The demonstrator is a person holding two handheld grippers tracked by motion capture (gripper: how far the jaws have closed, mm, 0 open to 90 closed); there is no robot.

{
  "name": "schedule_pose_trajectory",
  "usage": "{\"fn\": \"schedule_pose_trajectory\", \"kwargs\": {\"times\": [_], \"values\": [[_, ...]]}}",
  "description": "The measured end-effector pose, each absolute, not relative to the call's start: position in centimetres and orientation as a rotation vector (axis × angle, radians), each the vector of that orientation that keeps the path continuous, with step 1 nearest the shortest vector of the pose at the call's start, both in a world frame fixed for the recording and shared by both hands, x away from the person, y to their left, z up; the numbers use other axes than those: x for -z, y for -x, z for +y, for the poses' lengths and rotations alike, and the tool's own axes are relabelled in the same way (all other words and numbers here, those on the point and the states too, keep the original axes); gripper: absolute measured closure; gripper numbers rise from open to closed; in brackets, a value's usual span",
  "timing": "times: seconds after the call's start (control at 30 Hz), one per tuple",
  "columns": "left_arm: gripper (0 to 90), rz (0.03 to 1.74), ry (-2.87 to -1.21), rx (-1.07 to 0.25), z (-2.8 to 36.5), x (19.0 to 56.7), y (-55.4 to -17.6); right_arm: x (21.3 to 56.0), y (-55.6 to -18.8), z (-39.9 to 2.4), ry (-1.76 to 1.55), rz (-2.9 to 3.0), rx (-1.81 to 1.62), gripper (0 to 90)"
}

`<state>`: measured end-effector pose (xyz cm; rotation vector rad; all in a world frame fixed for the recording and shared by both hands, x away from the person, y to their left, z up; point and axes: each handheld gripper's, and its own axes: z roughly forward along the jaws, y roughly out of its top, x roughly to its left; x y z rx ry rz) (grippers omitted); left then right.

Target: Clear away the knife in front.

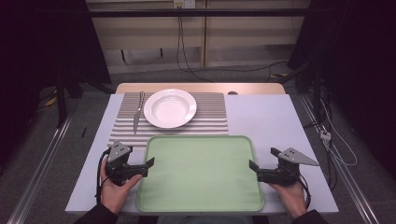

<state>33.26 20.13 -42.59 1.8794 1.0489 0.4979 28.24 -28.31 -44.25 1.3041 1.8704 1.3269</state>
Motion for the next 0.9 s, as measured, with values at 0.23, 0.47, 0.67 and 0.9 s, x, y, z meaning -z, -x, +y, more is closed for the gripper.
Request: {"fn": "schedule_pose_trajectory", "kwargs": {"times": [0.23,0.47,0.67,0.9], "values": [[6.7,1.062,-1.872,-0.474,20.1,42.2,-33.4,44.2,-28.3,-28.5,-1.315,1.857,-1.334,0.2],[7.2,1.069,-1.916,-0.46,20.3,41.7,-34.6,44.3,-28.3,-28.4,-1.307,1.871,-1.332,0.3],[9.4,1.12,-1.917,-0.466,20.6,41.4,-35.6,44.4,-28.3,-28.4,-1.314,1.877,-1.336,0.3],[9.7,1.134,-1.925,-0.461,21.0,40.7,-37.4,44.4,-28.3,-28.3,-1.308,1.88,-1.334,0.3]]}}
